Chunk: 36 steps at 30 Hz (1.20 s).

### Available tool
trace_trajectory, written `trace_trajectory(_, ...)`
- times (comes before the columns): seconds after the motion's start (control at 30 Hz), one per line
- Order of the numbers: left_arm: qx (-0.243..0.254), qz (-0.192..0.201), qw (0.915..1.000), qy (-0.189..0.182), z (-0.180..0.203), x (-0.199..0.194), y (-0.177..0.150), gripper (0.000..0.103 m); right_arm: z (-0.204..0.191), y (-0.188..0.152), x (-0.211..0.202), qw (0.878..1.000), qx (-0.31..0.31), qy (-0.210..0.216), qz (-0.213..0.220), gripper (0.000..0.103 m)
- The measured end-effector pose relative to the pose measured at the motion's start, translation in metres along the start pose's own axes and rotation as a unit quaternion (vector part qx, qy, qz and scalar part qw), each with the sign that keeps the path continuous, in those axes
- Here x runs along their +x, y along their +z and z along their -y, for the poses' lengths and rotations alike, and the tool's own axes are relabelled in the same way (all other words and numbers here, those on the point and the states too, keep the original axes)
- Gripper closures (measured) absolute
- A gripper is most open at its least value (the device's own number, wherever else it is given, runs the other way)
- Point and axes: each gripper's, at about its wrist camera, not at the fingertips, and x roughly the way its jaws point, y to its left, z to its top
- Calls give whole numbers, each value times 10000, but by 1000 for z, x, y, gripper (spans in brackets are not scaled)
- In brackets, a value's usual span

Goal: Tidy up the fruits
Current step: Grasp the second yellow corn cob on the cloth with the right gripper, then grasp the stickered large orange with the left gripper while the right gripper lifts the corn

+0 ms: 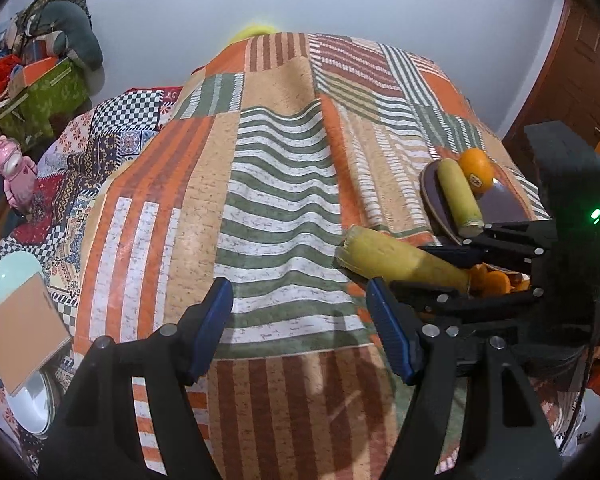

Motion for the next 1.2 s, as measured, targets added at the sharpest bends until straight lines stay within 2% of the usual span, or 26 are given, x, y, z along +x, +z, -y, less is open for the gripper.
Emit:
trace_trajectory(0.33, 270, 90, 9995, -168, 45, -27, -4, 34, 22, -26, -66, 9963, 484, -133, 696, 69)
trace_trajectory(0.5, 436, 12, 9983, -380, 81, -31, -10, 34, 46, -56, -106, 9922, 737, -341, 944, 69)
trace_trajectory(0.7, 664, -227, 9955, -641, 135, -22, -20, 34, 81, -98, -139, 9861, 1103, -614, 1082, 69)
trace_trajectory(0.9, 908, -482, 9919, -746, 185, -3, -29, 34, 113, -140, -160, 9791, 1444, -811, 1183, 69)
trace_trajectory(1.2, 972, -756, 9901, -668, 227, 25, -39, 34, 144, -188, -169, 9723, 1776, -941, 1190, 69)
